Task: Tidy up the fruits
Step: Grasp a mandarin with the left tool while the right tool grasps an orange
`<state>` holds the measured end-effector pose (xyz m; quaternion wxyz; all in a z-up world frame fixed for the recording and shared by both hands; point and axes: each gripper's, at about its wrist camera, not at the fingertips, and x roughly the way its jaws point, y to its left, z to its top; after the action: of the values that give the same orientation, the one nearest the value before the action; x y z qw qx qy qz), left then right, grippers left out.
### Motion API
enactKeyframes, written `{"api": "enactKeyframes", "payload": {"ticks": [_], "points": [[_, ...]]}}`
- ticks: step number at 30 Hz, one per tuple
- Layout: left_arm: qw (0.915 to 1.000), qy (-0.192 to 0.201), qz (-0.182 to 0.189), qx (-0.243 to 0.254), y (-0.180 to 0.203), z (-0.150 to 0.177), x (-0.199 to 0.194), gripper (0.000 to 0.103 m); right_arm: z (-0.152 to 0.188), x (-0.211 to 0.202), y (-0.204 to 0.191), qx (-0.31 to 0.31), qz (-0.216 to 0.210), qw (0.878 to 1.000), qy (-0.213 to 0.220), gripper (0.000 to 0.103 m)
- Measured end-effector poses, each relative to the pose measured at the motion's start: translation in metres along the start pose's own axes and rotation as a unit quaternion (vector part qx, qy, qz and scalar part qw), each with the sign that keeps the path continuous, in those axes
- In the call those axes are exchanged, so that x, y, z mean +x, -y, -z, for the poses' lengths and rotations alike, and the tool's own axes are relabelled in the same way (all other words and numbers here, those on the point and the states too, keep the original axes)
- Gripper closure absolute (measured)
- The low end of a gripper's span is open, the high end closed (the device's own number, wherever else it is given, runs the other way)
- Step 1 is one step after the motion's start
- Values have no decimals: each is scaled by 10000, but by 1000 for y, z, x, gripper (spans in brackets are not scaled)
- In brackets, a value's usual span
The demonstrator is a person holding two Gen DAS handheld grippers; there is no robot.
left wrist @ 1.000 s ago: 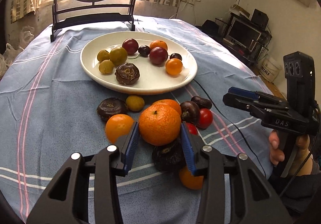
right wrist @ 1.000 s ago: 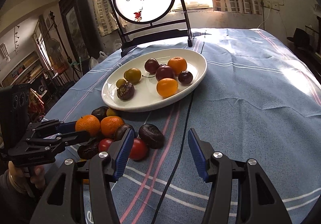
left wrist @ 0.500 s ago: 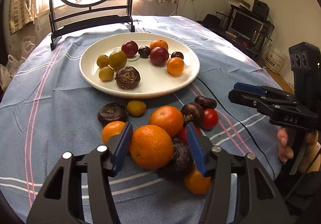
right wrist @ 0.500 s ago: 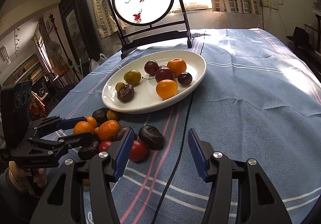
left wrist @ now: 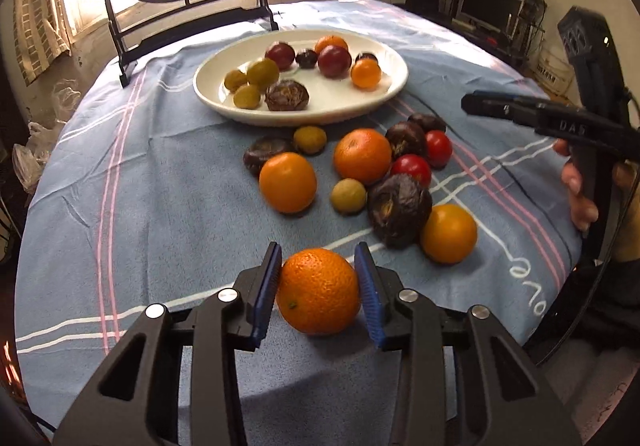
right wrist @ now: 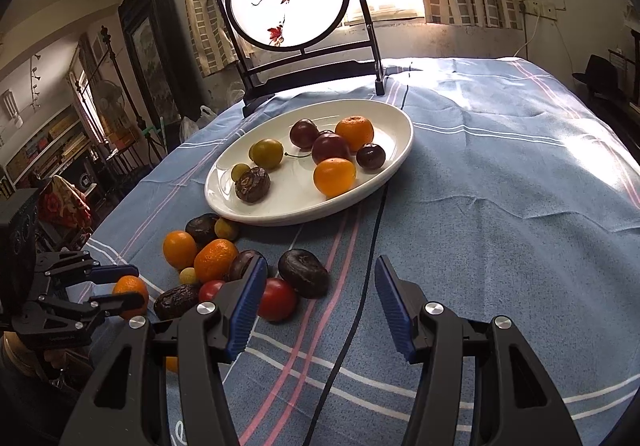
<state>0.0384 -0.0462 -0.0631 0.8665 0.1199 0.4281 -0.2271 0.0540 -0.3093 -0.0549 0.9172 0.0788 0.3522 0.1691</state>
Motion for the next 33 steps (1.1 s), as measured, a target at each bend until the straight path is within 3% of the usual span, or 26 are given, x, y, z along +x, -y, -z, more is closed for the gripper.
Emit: {"api": "enactKeyframes", "payload": {"ticks": [10,12,14,15,25,33], "points": [[9996,10,169,-206,1,10,4,38,0,1,2,51,-38,10000,-1,47],[9991,-89,248,-323,-1,13,13,39,0,1,1,10,-45,10000,-1,47],[9996,37,169,-226,3,12,14,47,1,-1,-1,-43,-73,10000,-3,47],[9992,73,290,-250,4,10,13,62,2,-2,-3,-58,-108,9999,-35,47],[9949,693,116,-725,-28,2,-39,62,43,-9,-76,-1033,-1019,9867,-732,47],[9936,796,24,-806,-34,10,-50,62,44,25,-98,-1098,-897,9834,-1132,48]]}}
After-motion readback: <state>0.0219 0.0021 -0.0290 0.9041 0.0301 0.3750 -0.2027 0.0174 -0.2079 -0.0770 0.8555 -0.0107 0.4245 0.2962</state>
